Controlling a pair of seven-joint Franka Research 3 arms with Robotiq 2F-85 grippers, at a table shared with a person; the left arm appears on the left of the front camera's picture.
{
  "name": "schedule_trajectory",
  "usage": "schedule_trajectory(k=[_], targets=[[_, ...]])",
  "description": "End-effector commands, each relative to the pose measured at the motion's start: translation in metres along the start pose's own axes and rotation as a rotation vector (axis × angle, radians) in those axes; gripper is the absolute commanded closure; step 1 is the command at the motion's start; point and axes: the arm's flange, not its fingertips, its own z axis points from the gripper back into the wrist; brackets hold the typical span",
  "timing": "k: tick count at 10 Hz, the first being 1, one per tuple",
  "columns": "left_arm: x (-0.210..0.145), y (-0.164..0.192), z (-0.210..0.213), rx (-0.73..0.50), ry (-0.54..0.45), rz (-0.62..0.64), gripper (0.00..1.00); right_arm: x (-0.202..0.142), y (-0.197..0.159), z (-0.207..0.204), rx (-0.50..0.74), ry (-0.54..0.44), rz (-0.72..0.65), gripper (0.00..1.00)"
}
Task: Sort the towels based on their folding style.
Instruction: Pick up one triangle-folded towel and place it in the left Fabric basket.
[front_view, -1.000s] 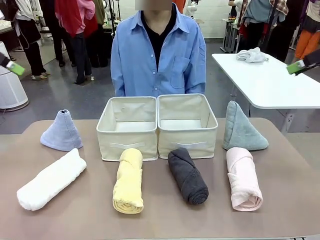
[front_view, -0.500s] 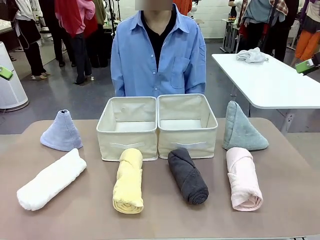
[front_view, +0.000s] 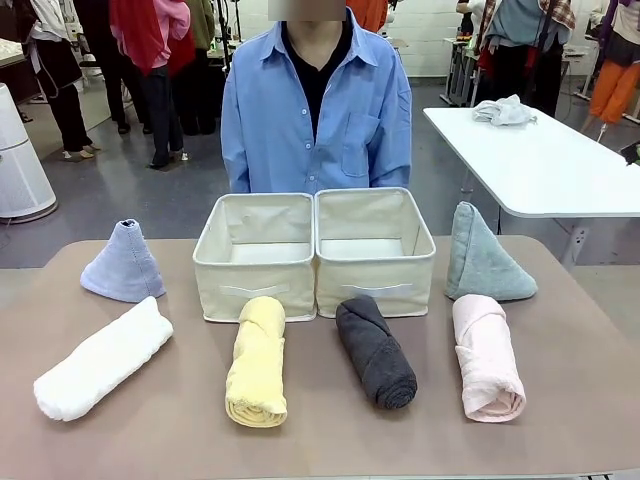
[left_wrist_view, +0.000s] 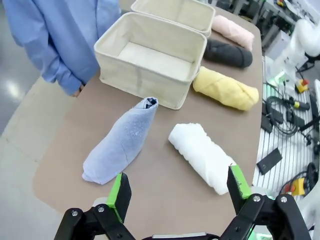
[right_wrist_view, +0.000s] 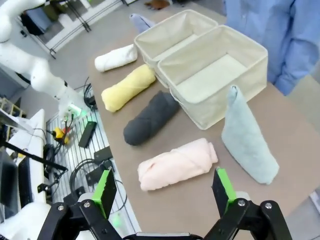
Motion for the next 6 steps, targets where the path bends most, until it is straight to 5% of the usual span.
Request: schedule_trajectory(k=[1, 2, 3, 6], targets=[[0.002, 0.001, -0.006, -0.006, -0.017, -0.028, 0.0, 0.004, -0.024, 0.004, 0.019, -0.036, -0.003, 0.0], [0.006, 0.002, -0.009, 0.018, -0.014, -0.01, 0.0, 0.007, -0.027, 0.0, 0.008, -0.088, -0.015, 0.0], [-0.001, 0.0, 0.001, 0.0, -0.002, -0.02, 0.0, -0.003, -0.011, 0.003, 0.009, -0.01, 0.0, 0.0], [-0.001, 0.0, 0.001, 0.0, -0.002, -0.02, 0.0, -0.003, -0.011, 0.003, 0.009, -0.01, 0.0, 0.0]])
